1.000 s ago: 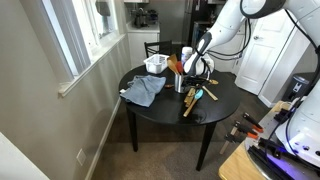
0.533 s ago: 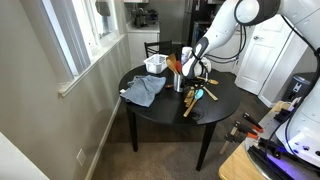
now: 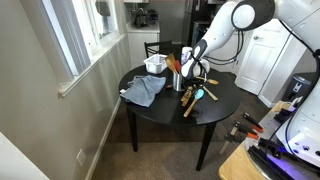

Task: Pick a wooden spoon and place it in the silver cup

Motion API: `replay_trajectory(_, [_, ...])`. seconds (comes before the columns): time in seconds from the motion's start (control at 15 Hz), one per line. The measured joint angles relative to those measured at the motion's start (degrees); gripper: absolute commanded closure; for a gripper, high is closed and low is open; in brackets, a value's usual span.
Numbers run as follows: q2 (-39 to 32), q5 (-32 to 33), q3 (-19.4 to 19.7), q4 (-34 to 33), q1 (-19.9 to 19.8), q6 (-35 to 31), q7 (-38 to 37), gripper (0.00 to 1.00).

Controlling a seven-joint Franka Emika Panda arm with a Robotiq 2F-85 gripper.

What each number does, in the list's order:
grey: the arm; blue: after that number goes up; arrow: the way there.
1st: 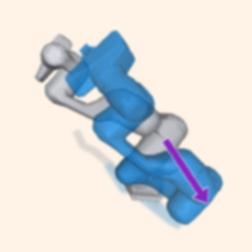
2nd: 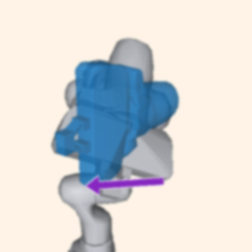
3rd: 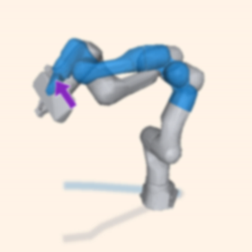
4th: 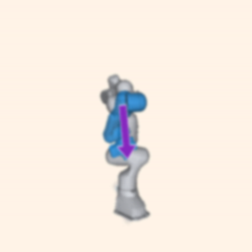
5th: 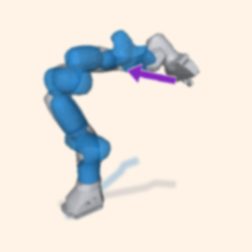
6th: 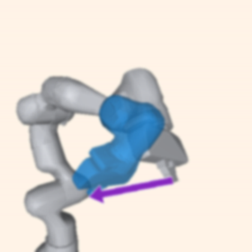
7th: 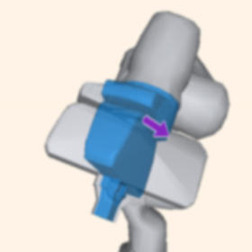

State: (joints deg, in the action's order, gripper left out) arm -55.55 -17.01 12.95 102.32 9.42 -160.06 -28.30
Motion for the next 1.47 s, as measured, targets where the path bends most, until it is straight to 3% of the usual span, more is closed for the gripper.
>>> replay_trajectory(0.2, [0.0,0.3,0.0,-0.5,0.0,0.2,0.0,0.88])
replay_trajectory(0.67, [0.2,0.6,0.3,-0.4,0.1,-0.1,0.0,0.88])
replay_trajectory(0.87, [2.4,0.8,1.1,2.8,1.3,-2.6,0.0,0.88])
replay_trajectory(1.47, [16.9,3.3,10.7,20.7,13.4,-9.7,-0.2,0.88])
